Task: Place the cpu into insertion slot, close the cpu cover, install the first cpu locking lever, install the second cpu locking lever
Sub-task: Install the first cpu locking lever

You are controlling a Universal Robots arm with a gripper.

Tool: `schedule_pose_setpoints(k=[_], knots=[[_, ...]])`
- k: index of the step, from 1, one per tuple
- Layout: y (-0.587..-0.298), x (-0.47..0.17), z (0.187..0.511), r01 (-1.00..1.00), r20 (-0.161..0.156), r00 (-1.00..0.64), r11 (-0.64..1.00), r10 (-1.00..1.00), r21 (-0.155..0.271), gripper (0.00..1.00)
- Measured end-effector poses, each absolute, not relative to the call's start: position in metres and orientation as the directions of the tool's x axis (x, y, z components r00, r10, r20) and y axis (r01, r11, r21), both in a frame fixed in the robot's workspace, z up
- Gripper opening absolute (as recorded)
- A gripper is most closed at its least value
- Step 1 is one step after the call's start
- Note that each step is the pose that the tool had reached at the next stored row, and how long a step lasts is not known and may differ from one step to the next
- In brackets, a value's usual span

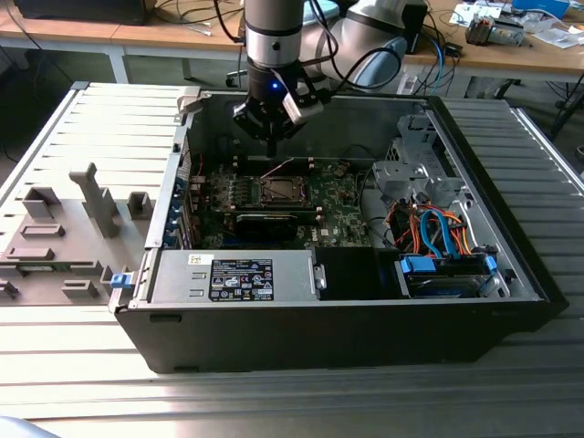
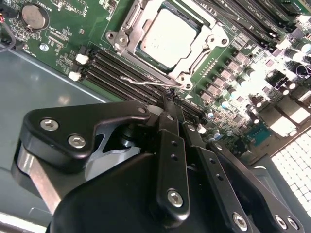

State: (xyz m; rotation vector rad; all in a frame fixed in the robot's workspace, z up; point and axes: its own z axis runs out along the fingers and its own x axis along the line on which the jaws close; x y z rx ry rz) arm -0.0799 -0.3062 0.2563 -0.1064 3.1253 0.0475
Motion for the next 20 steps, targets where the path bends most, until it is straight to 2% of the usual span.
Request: schedule_pose_setpoints(k=[20], knots=[[-0.306,-0.062,0.256,-0.068,-0.015,-0.998,0.997,-0.068,0.03,0.11]])
